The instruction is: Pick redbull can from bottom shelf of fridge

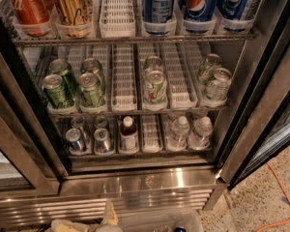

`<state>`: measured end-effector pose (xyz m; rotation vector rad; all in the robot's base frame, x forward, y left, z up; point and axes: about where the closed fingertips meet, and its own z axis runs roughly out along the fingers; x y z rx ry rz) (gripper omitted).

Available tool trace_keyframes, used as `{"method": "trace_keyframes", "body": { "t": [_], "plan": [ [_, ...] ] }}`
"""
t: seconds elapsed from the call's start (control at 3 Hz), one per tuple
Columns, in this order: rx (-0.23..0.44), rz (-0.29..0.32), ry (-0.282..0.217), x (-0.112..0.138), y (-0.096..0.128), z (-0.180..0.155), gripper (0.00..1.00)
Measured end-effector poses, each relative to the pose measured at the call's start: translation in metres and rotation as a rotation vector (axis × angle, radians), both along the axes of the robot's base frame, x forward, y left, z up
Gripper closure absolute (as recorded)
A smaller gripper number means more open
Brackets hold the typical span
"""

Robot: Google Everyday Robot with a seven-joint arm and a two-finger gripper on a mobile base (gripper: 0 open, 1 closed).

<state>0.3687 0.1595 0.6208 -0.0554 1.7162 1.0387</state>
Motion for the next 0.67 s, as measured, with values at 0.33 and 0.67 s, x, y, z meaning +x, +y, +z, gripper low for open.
{"method": "trace_keyframes", "body": {
  "t": [0.33, 0.67],
  "plan": [
    [0.003, 0.021, 0.022, -0.012, 0.005, -0.007, 0.00],
    [0.015, 0.000, 0.006, 0.000, 0.014, -0.015, 0.00]
  ]
}}
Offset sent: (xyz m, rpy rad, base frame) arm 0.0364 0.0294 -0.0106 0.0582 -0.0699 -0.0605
